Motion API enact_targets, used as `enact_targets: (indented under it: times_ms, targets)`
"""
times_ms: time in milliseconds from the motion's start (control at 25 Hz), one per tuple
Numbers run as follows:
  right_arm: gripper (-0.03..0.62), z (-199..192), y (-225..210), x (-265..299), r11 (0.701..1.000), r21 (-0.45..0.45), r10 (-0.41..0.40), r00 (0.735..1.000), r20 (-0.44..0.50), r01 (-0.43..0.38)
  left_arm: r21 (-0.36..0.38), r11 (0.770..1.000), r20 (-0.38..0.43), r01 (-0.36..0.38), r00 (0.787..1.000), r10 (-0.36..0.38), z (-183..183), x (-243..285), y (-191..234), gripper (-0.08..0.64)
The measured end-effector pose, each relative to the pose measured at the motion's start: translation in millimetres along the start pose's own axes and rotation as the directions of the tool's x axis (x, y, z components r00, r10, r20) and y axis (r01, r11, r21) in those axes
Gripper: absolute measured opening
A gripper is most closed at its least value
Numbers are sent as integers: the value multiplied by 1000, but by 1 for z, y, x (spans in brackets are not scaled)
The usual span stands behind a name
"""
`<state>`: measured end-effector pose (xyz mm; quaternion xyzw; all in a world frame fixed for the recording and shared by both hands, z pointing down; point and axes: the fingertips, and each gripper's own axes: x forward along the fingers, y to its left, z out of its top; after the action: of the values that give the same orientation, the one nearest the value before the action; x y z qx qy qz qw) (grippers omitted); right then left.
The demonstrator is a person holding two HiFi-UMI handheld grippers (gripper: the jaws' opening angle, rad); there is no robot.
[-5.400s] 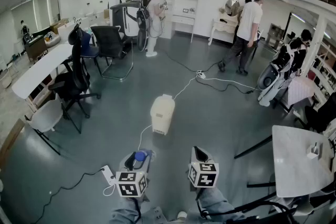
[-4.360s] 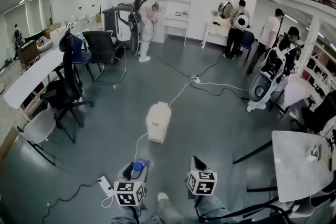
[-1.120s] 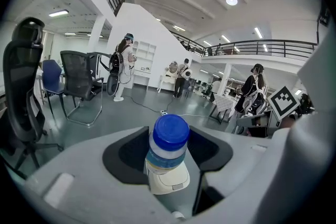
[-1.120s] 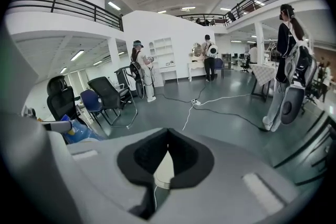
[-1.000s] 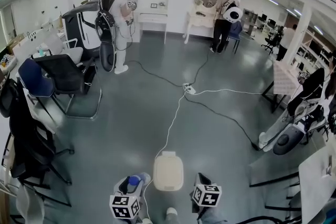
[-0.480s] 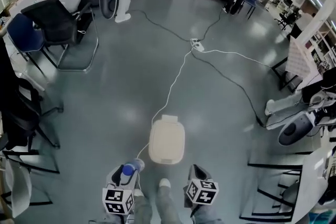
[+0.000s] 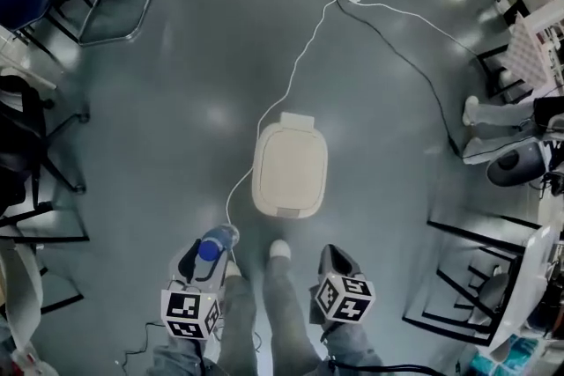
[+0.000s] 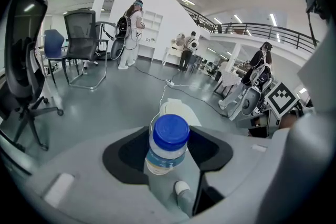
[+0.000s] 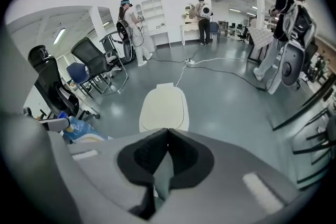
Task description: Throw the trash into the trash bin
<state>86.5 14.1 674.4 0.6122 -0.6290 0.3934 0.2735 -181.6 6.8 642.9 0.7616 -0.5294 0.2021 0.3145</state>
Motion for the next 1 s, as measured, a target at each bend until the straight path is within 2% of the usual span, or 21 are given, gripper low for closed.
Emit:
enact_targets:
  times_ms: [200, 440, 760, 1000]
  targets:
    - [3, -17, 4, 15, 1000, -27, 11, 999, -38, -12, -19, 1000, -10, -19, 1000, 19, -13, 9, 10, 238]
    - [3, -16, 16, 49, 993, -111, 30, 999, -32, -33, -32, 999, -27, -22, 999, 21, -25, 14, 12, 238]
    - [3, -11, 35, 101, 988, -128, 82, 997, -4, -82, -23, 1000, -71, -6, 997, 4, -46, 22, 4, 238]
    - [3, -21, 36, 133, 986, -148, 77, 997, -21, -79, -22, 1000, -87, -16, 996, 14, -55, 20, 2, 238]
